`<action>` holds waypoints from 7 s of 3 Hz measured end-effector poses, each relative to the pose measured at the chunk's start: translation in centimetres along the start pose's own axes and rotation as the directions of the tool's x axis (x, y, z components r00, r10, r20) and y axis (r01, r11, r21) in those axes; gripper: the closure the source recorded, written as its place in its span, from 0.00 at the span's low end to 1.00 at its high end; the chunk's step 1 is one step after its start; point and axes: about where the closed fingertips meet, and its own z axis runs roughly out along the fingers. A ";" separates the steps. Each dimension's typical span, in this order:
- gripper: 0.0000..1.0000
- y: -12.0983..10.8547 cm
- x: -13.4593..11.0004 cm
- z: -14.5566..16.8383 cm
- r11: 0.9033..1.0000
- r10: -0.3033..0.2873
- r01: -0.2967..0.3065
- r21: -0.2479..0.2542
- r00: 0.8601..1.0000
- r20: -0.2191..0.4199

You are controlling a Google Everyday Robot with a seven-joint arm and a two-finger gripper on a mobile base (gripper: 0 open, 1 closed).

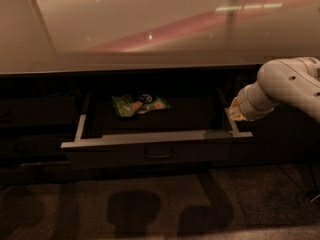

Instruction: Open top drawer

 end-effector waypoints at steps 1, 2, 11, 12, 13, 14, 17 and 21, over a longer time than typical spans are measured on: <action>1.00 0.0 0.0 0.0 1.000 0.000 0.000 0.000 1.000 0.000; 1.00 -0.2 1.4 2.7 0.996 0.040 -0.042 -0.075 0.999 -0.019; 1.00 2.9 -5.5 7.7 0.966 -0.141 0.133 -0.221 0.990 -0.025; 1.00 6.0 -5.4 8.2 0.959 -0.147 0.144 -0.243 0.989 0.006; 1.00 5.9 -5.3 8.1 0.959 -0.147 0.144 -0.243 0.989 0.006; 1.00 9.5 -5.8 8.2 0.950 -0.166 0.168 -0.262 0.986 0.030; 0.34 9.8 -5.7 8.4 0.949 -0.167 0.169 -0.266 0.985 0.032; 0.00 11.1 -6.5 8.0 0.947 -0.192 0.199 -0.253 0.980 0.051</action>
Offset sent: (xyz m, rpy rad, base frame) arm 0.0461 -0.0311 -0.0627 -0.0300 0.2174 -0.1235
